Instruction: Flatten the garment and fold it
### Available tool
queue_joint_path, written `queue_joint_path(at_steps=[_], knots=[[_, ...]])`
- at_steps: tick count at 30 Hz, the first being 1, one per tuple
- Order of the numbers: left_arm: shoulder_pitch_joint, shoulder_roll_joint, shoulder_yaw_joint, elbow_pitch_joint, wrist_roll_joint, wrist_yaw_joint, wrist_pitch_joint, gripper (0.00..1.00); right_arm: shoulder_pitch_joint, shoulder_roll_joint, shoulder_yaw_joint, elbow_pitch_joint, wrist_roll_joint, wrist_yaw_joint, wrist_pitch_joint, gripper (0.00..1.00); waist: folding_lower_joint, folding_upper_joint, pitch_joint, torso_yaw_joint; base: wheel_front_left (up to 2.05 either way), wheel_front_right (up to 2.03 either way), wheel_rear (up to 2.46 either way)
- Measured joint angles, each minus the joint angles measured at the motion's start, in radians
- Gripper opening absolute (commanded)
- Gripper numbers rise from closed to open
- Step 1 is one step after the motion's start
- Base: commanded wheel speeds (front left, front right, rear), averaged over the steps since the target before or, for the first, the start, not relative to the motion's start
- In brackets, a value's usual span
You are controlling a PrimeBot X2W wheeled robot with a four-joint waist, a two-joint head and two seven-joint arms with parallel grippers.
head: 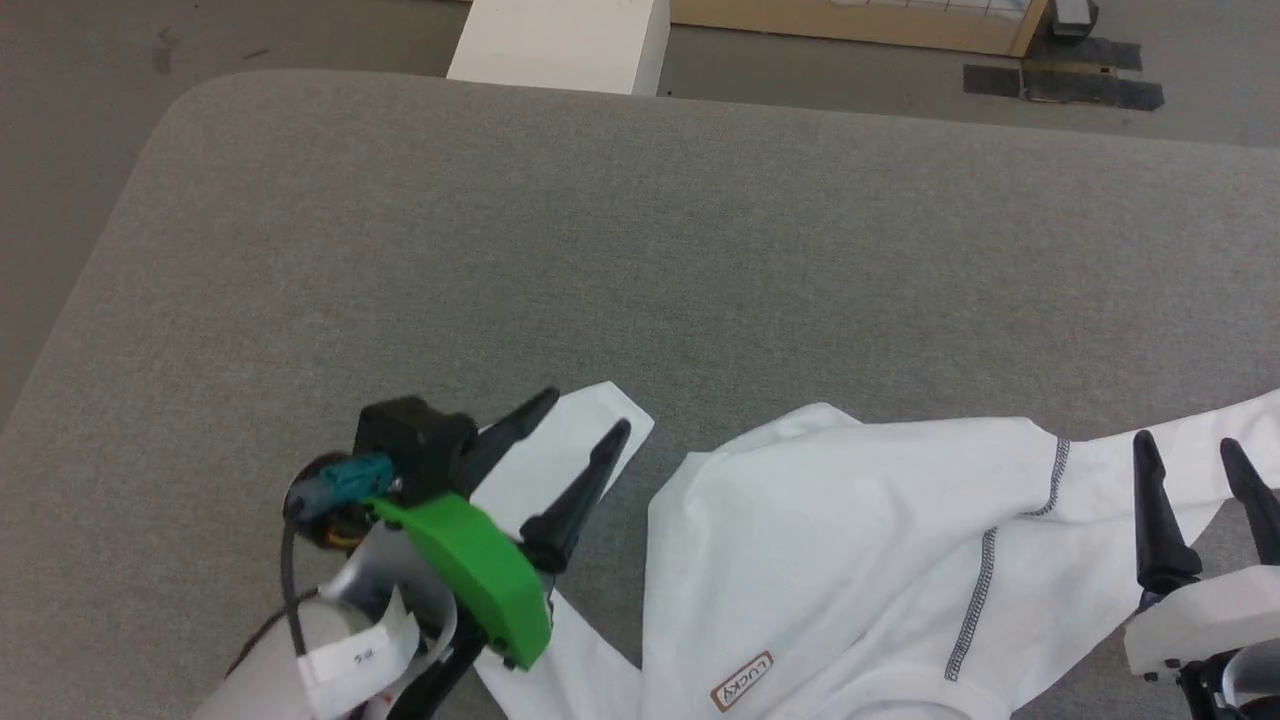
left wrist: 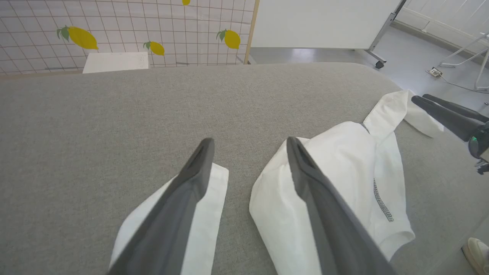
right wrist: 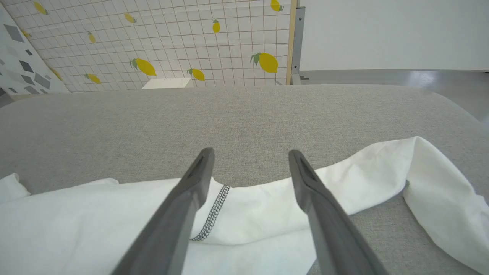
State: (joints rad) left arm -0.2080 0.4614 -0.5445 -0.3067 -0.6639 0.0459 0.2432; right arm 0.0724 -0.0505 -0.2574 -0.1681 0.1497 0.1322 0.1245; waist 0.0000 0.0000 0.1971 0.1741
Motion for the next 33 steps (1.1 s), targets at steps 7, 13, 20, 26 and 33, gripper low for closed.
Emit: queue_joint_path(at_steps=[7,13,20,26,33], knots=[[-0.275,-0.099,-0.119,0.266,0.077,-0.102,0.058,1.00,-0.023,0.000,0.007,-0.022,-0.008,0.000,-0.002,1.00,0.0000,0.0000,0.054,-0.037,0.00,0.00,0.00],[-0.390,-0.159,-0.217,0.438,0.072,-0.152,0.144,1.00,-0.033,0.000,0.000,-0.034,-0.010,0.000,-0.001,1.00,0.0001,0.0000,0.086,-0.085,0.00,0.00,0.00],[-0.452,-0.183,-0.295,0.596,0.054,-0.169,0.195,1.00,-0.033,0.000,0.015,-0.029,-0.008,0.000,-0.004,1.00,0.0000,0.0000,0.118,-0.135,0.00,0.00,0.00],[-0.495,-0.194,-0.340,0.703,0.047,-0.169,0.216,1.00,-0.035,0.000,0.019,-0.028,-0.008,0.000,-0.010,1.00,0.0000,0.0000,0.142,-0.160,0.00,0.00,0.00],[-0.549,-0.185,-0.423,0.724,0.003,-0.171,0.214,0.00,-0.052,0.000,0.021,-0.027,-0.008,0.000,-0.011,1.00,0.0000,0.0000,0.152,-0.171,0.00,0.00,0.00]])
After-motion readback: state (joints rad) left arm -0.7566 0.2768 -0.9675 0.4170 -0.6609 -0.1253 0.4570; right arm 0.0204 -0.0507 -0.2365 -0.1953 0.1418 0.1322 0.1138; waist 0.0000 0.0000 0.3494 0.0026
